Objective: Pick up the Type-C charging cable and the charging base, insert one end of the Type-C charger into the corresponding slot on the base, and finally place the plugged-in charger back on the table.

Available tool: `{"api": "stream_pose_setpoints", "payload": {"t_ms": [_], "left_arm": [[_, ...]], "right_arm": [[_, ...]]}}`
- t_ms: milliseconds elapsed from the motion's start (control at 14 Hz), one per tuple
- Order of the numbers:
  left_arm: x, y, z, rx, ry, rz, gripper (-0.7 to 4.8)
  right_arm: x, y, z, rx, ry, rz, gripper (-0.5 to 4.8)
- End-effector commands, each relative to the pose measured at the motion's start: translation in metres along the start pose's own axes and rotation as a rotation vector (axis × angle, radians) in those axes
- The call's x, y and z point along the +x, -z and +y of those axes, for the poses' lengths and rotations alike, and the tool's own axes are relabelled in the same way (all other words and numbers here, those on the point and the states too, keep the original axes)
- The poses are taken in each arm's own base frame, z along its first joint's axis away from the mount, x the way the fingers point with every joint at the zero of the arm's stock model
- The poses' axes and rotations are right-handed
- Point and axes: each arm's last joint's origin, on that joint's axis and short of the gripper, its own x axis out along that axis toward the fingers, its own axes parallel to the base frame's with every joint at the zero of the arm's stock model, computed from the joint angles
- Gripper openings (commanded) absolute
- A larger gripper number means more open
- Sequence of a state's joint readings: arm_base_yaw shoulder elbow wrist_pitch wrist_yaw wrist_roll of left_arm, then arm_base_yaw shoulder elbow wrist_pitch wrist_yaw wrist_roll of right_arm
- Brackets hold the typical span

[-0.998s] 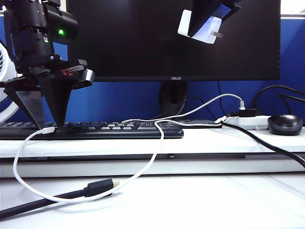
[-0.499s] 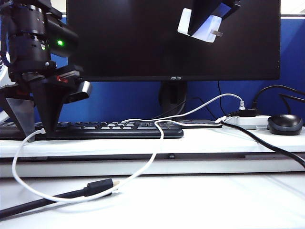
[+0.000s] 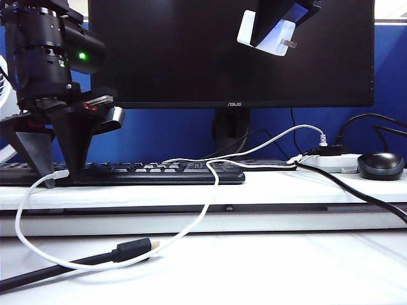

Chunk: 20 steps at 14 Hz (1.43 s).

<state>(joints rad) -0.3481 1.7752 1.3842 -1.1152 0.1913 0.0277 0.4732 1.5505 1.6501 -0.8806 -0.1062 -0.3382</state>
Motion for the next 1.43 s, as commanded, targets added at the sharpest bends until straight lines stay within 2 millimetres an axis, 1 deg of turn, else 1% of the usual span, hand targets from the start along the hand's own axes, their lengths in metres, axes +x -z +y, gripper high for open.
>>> {"api": "stream_pose_setpoints", "payload": {"t_ms": [71,214,285,356,428,499,641,855,926,998,1140,1211,1283,1354,1425], "left_arm": [[0.006,-0.005,0.001,0.006,-0.01,-0.035,2.36],[0.006,-0.007,0.001,0.009,-0.017,-0.053,2.36],[0.006,-0.008,0.001,0.01,-0.022,-0.06,2.18],[0.006,-0.008,0.002,0.01,-0.033,-0.062,1.46],[0.006,-0.008,0.002,0.01,-0.04,-0.063,0.94],[0.006,-0.008,0.002,0.009,-0.047,-0.063,0.24],[0.005,-0.008,0.002,0.01,-0.039,-0.058,-0.06],[-0.004,-0.005,-0.003,0.02,0.047,-0.076,-0.06],[-0.018,-0.002,-0.007,0.056,0.113,-0.118,-0.06],[-0.039,0.0,-0.014,0.107,0.213,-0.195,-0.06],[-0.074,0.002,-0.026,0.217,0.398,-0.333,-0.06],[-0.107,0.005,-0.037,0.314,0.598,-0.446,-0.06],[-0.128,0.006,-0.044,0.374,0.763,-0.498,-0.06],[-0.141,0.006,-0.049,0.413,0.878,-0.52,-0.06],[-0.152,0.007,-0.052,0.447,0.951,-0.539,-0.06]], "right_arm": [[-0.006,-0.004,0.0,-0.003,0.006,-0.035,-0.01],[-0.006,-0.004,0.0,-0.003,0.006,-0.035,-0.01],[-0.006,-0.004,0.0,-0.003,0.006,-0.035,-0.01],[-0.006,-0.004,0.0,-0.003,0.005,-0.035,-0.01],[-0.006,-0.004,0.0,-0.003,0.005,-0.035,-0.01],[-0.006,-0.004,0.0,-0.003,0.006,-0.036,-0.01],[-0.006,-0.004,0.0,-0.003,0.006,-0.036,-0.01],[-0.009,-0.004,0.001,-0.004,0.007,-0.04,-0.01],[-0.013,-0.004,0.001,-0.013,0.011,-0.052,-0.01],[-0.023,-0.004,0.002,-0.046,0.019,-0.073,-0.01],[-0.039,-0.004,0.004,-0.098,0.034,-0.111,-0.01],[-0.058,-0.004,0.006,-0.148,0.055,-0.154,-0.01],[-0.073,-0.004,0.008,-0.192,0.075,-0.195,-0.01],[-0.085,-0.003,0.009,-0.236,0.092,-0.231,-0.01],[-0.096,-0.004,0.011,-0.281,0.1,-0.279,-0.01]]}}
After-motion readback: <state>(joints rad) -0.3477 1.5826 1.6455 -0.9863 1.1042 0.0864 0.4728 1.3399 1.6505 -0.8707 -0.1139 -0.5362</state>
